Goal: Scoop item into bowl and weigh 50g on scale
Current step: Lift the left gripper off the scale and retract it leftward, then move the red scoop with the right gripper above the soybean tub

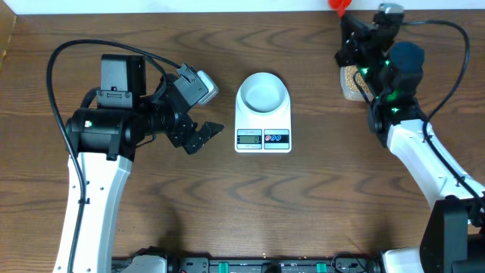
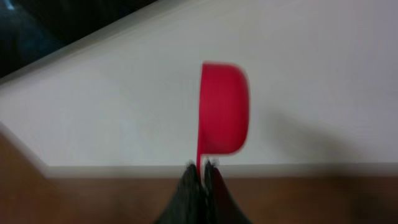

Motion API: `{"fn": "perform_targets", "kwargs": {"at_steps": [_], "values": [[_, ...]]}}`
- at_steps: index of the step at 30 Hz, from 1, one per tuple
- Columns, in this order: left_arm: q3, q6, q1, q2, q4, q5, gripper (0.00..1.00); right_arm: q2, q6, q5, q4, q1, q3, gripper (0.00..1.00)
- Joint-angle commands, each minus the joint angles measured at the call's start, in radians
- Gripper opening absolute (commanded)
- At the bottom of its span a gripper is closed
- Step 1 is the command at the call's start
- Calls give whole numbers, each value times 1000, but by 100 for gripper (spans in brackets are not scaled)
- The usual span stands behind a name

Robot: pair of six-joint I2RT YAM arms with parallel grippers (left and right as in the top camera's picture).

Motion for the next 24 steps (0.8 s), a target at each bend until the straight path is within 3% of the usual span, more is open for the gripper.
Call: {"fn": "perform_targets", "kwargs": {"at_steps": [1, 6, 10, 14, 24], "values": [[19, 25, 2, -6, 5, -13, 98, -2, -84, -169, -175, -13, 91, 1], [18, 24, 2, -6, -5, -13, 98, -2, -190, -171, -635, -46, 256, 1], [18, 24, 2, -6, -4, -13, 98, -32, -219, -171, -868, -83, 305, 1], [18, 25, 2, -6, 3, -46, 98, -58, -218, -209, -916, -117, 305, 1], [18, 24, 2, -6, -8, -51, 98, -58, -270, -234, -715, -103, 305, 1]]}}
